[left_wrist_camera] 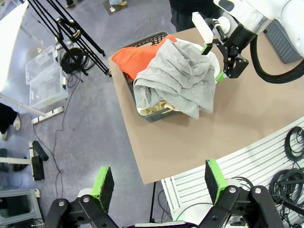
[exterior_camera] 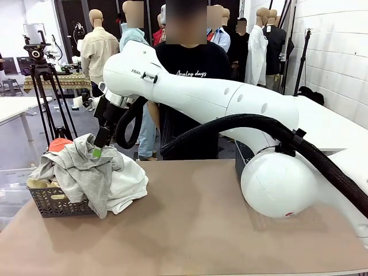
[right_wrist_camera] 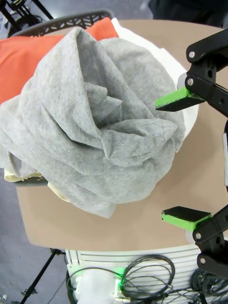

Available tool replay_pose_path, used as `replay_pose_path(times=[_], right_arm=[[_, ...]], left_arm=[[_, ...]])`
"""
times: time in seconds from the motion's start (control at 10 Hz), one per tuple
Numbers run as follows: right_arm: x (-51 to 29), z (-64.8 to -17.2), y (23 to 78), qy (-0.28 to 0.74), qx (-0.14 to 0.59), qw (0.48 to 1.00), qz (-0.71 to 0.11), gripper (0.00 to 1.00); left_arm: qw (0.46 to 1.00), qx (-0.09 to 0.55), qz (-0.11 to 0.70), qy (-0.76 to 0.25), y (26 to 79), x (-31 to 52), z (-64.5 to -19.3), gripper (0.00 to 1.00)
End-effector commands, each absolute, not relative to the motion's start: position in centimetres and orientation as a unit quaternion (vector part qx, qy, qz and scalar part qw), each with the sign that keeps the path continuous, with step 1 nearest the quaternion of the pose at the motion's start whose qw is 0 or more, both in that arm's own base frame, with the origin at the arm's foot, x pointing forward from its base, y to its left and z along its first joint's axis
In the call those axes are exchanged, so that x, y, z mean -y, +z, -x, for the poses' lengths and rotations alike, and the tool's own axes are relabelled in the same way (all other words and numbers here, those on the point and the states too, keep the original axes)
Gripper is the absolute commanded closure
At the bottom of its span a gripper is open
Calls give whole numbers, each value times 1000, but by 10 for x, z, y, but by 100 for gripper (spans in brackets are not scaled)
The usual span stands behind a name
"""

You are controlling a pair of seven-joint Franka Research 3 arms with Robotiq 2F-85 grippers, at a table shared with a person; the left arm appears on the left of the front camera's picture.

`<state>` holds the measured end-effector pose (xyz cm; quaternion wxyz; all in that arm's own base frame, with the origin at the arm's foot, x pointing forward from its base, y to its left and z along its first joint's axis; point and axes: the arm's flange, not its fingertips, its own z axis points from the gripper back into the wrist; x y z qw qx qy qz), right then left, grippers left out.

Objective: Sort the tops and bottoms.
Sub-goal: Sort the clothes according to human instructions.

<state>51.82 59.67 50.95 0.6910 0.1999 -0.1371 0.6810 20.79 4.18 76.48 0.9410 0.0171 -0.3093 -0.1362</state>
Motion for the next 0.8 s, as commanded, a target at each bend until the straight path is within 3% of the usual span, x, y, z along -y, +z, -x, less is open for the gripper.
replay_pose_path(times=[0.0, 0.7], right_arm=[[-597, -517, 508, 681, 133, 692, -199, 0], [-597, -517, 508, 681, 133, 692, -199, 0]], left_arm=[[943, 305, -22, -133, 765, -43, -206, 0], [941, 309, -17, -136, 765, -42, -208, 0]])
